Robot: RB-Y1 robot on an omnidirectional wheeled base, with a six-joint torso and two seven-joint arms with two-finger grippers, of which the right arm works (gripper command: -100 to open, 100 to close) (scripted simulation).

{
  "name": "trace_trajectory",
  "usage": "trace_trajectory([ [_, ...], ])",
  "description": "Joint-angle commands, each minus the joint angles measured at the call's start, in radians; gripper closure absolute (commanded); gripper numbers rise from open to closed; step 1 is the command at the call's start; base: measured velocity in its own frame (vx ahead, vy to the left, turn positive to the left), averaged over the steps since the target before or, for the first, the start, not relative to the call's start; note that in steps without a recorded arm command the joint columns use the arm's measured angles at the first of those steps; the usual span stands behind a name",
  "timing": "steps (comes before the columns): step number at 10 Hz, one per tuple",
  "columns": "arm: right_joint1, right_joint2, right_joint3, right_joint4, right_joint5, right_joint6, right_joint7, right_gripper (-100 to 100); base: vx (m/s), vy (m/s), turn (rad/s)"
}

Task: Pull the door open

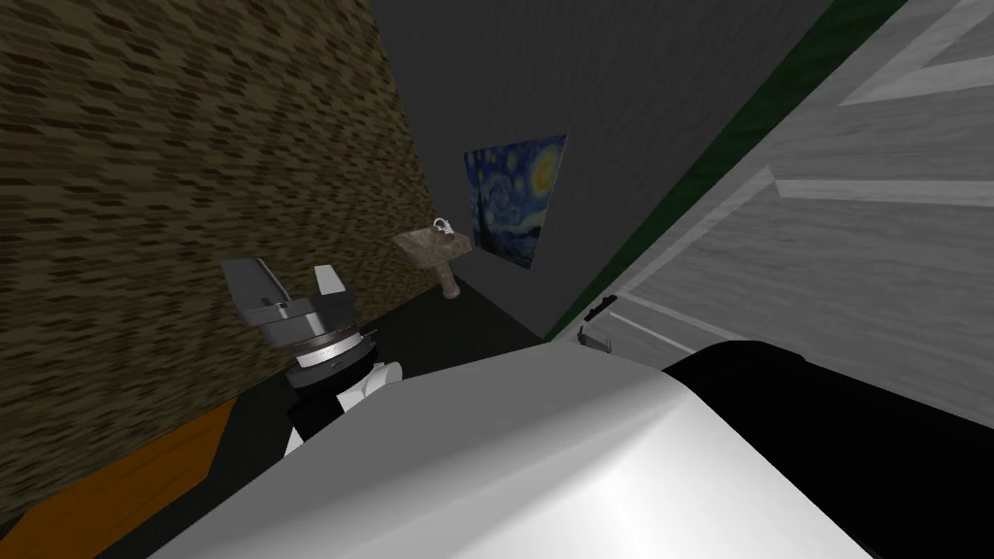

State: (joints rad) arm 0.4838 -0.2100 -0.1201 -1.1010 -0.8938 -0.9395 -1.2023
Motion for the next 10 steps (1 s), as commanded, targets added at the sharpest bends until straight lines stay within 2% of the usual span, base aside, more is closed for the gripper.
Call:
trace_trajectory([
  [1, 0.008, 0.000, -0.005, 0.016, -0.032, -0.011, -0.033, -100, 0.085, -0.102, 0.163],
  [3, 0.008, -0.004, -0.009, 0.052, -0.062, -0.028, -0.073, -100, 0.077, -0.078, 0.114],
  [4, 0.006, -0.002, -0.008, 0.040, -0.053, -0.021, -0.057, -100, 0.029, -0.035, 0.022],
  [5, -0.007, -0.029, 0.003, 0.081, -0.042, -0.029, -0.101, -100, 0.122, -0.077, -0.159],
  [10, -0.037, -0.087, 0.030, 0.170, -0.015, -0.045, -0.192, -100, 0.134, -0.047, -0.101],
])
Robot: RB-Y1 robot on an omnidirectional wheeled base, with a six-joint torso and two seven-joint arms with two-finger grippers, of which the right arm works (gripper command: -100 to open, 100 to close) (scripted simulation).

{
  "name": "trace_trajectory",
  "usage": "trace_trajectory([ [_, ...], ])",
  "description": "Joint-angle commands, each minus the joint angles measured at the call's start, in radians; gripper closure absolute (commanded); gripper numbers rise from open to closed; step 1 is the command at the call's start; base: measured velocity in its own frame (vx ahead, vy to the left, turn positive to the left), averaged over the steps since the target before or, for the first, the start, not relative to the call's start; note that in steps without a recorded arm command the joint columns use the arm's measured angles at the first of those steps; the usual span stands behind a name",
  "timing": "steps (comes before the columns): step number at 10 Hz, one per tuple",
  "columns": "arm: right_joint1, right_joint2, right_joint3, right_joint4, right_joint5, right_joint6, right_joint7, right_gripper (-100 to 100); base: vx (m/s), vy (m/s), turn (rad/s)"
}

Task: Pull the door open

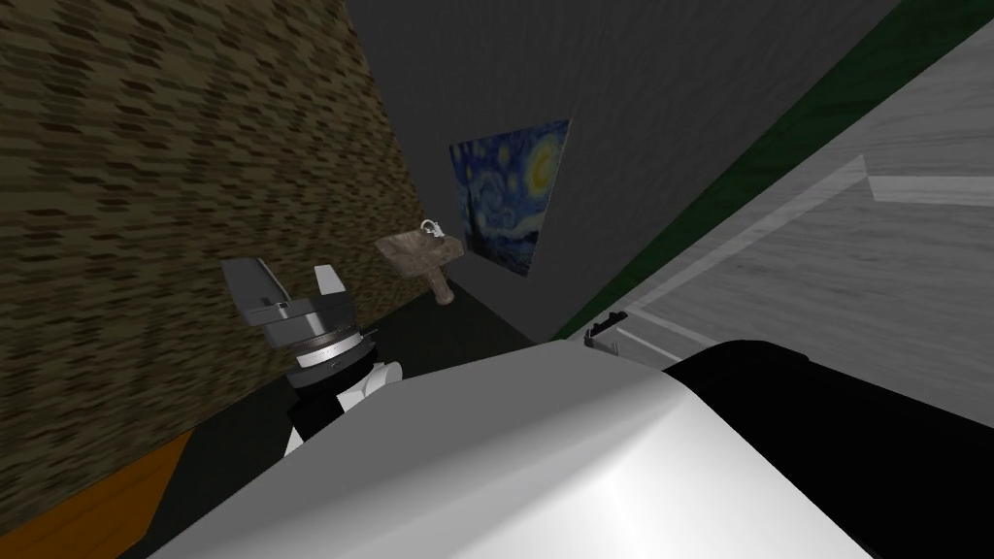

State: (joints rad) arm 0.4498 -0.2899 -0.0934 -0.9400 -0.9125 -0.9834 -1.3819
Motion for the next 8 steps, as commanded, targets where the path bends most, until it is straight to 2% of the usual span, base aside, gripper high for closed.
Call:
trace_trajectory([
  [1, -0.010, -0.021, 0.009, 0.029, 0.010, -0.004, -0.033, -100, 0.094, -0.051, -0.097],
  [5, -0.036, -0.073, 0.033, 0.108, 0.034, -0.018, -0.114, -100, 0.101, -0.048, -0.104],
  [8, -0.052, -0.105, 0.048, 0.157, 0.049, -0.026, -0.163, -100, 0.101, -0.039, -0.085],
])
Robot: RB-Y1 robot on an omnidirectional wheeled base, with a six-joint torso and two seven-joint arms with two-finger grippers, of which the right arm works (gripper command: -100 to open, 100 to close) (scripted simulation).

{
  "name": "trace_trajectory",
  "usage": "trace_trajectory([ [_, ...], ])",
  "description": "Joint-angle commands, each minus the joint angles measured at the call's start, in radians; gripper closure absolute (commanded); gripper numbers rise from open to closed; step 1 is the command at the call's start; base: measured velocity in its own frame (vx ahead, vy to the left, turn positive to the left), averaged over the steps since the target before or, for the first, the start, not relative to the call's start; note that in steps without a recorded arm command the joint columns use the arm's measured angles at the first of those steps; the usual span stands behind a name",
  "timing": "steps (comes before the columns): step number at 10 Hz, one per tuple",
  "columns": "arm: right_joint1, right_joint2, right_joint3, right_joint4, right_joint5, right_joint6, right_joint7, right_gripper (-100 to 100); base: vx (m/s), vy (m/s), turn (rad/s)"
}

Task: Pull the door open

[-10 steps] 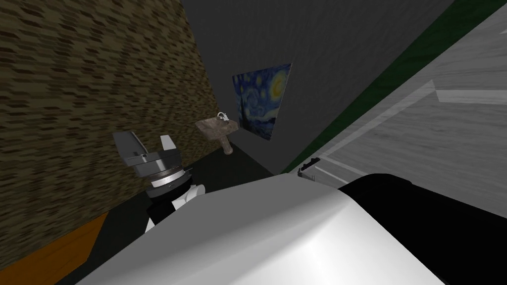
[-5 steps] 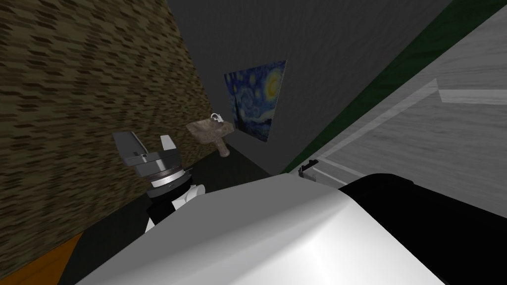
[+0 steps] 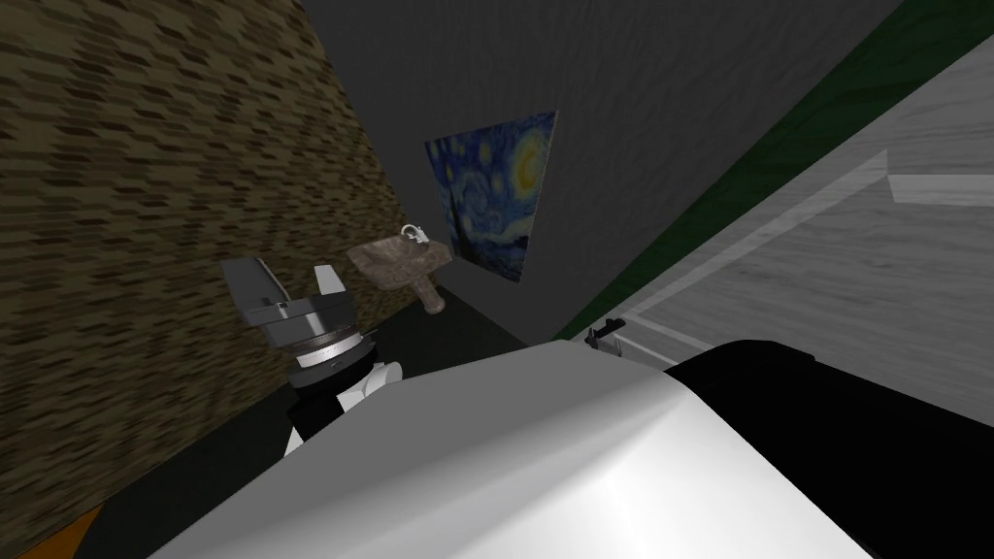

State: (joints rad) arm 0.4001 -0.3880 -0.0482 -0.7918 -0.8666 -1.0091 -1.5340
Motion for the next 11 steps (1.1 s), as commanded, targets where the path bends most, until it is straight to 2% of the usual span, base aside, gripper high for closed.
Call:
trace_trajectory([
  [1, -0.010, -0.022, 0.009, 0.030, 0.009, -0.004, -0.033, -100, 0.120, -0.036, -0.090],
  [2, -0.014, -0.029, 0.013, 0.042, 0.013, -0.006, -0.045, -100, 0.130, -0.015, -0.107],
  [3, -0.008, -0.016, 0.014, 0.034, 0.012, -0.007, -0.033, -100, 0.044, 0.008, -0.042],
  [4, -0.008, -0.016, 0.014, 0.034, 0.012, -0.007, -0.033, 100, -0.017, 0.016, 0.044],
  [9, -0.008, -0.016, 0.014, 0.034, 0.012, -0.007, -0.033, 100, -0.007, -0.002, 0.001],
  [10, 0.001, -0.021, 0.035, 0.023, 0.026, -0.018, -0.046, 100, -0.115, 0.046, 0.047],
  [11, 0.003, -0.023, 0.040, 0.021, 0.029, -0.020, -0.050, 100, -0.177, 0.055, 0.051],
])
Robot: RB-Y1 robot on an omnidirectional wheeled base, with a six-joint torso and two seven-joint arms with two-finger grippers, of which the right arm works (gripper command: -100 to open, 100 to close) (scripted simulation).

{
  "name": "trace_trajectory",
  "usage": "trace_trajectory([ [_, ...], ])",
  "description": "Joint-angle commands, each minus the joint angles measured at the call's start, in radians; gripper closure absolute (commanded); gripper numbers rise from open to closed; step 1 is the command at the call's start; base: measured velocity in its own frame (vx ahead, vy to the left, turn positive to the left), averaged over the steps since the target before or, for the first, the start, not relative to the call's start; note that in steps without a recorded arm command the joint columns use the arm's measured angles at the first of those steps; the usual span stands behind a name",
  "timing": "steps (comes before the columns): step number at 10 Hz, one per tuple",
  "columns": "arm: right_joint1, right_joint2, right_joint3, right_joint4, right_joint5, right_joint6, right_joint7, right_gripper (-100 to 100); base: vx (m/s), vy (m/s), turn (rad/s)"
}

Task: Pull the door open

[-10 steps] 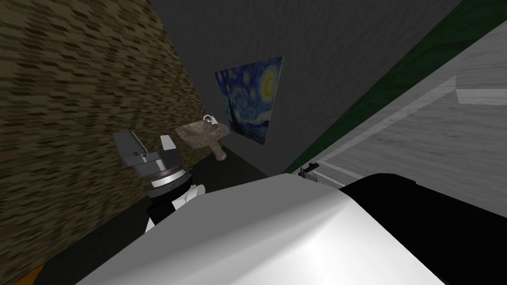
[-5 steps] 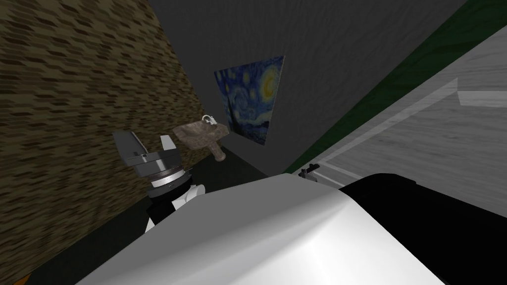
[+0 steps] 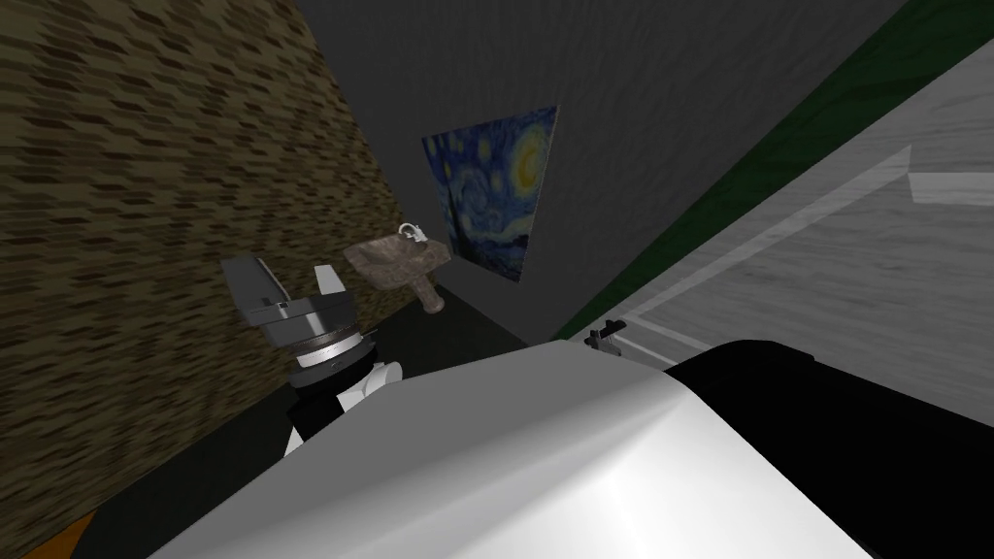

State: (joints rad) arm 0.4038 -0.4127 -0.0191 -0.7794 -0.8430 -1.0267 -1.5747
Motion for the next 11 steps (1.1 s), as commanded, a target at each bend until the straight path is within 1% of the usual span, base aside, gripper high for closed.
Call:
trace_trajectory([
  [1, 0.005, -0.002, 0.022, 0.003, 0.013, -0.008, -0.017, 100, -0.193, 0.061, 0.063],
  [6, 0.034, -0.023, 0.083, -0.025, 0.055, -0.038, -0.058, 100, -0.209, 0.071, 0.054],
  [7, 0.029, -0.021, 0.073, -0.023, 0.048, -0.033, -0.050, 100, -0.096, 0.040, 0.013],
  [8, 0.036, -0.024, 0.093, -0.029, 0.063, -0.042, -0.058, 100, -0.153, 0.037, 0.043],
  [11, 0.050, -0.034, 0.128, -0.042, 0.091, -0.063, -0.074, 100, -0.214, 0.031, 0.048],
])
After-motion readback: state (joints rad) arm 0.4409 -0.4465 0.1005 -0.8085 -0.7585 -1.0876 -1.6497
